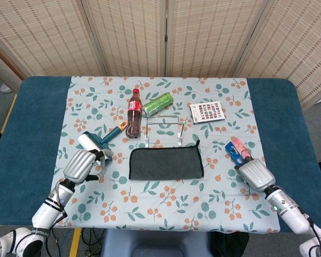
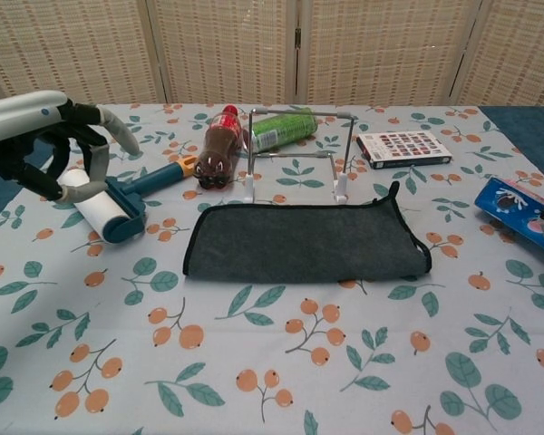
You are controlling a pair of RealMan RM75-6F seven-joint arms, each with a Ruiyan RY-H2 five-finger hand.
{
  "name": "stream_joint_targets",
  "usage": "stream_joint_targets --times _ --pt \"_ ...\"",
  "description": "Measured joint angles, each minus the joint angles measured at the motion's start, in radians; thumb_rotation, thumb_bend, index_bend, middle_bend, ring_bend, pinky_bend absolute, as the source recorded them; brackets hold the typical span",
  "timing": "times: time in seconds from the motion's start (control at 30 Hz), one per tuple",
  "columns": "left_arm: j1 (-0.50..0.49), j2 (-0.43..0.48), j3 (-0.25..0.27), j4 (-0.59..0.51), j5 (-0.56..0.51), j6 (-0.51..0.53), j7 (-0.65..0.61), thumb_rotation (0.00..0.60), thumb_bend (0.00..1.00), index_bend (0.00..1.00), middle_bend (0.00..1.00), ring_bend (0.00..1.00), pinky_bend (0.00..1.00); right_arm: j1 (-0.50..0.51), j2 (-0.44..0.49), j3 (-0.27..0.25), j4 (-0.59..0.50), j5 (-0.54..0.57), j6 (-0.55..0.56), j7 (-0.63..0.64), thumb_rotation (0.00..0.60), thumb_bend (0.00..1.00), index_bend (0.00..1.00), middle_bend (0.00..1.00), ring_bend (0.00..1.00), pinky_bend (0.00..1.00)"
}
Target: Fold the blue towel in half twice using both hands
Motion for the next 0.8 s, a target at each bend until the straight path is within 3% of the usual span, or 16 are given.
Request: stream_joint_targets --times 0.1,0.37,0.5,0.8 --pt "0.004 0.004 -0.001 -0.003 0.001 0.004 -0.003 0.6 0.36 0.31 0.58 0.46 0.65 0.004 -0.024 0.029 -0.001 -0.021 0.036 0.039 0.6 0.19 0.45 0.52 0.39 0.56" --pt "0.018 0.016 -0.002 -0.015 0.006 0.016 -0.009 0.6 0.36 0.31 0.58 0.46 0.65 0.033 -0.147 0.074 0.055 -0.048 0.051 0.018 0.6 0.05 0.44 0.46 0.37 0.54" --pt "0.025 0.023 -0.001 -0.019 0.008 0.019 -0.016 0.6 0.36 0.31 0.58 0.46 0.65 0.051 -0.215 0.093 0.121 -0.051 0.049 0.015 0.6 0.04 0.44 0.4 0.32 0.51" --pt "0.036 0.029 -0.003 -0.025 0.009 0.025 -0.023 0.6 0.36 0.31 0.57 0.46 0.65 0.113 -0.317 0.14 0.258 -0.047 0.019 0.042 0.6 0.08 0.44 0.4 0.31 0.51"
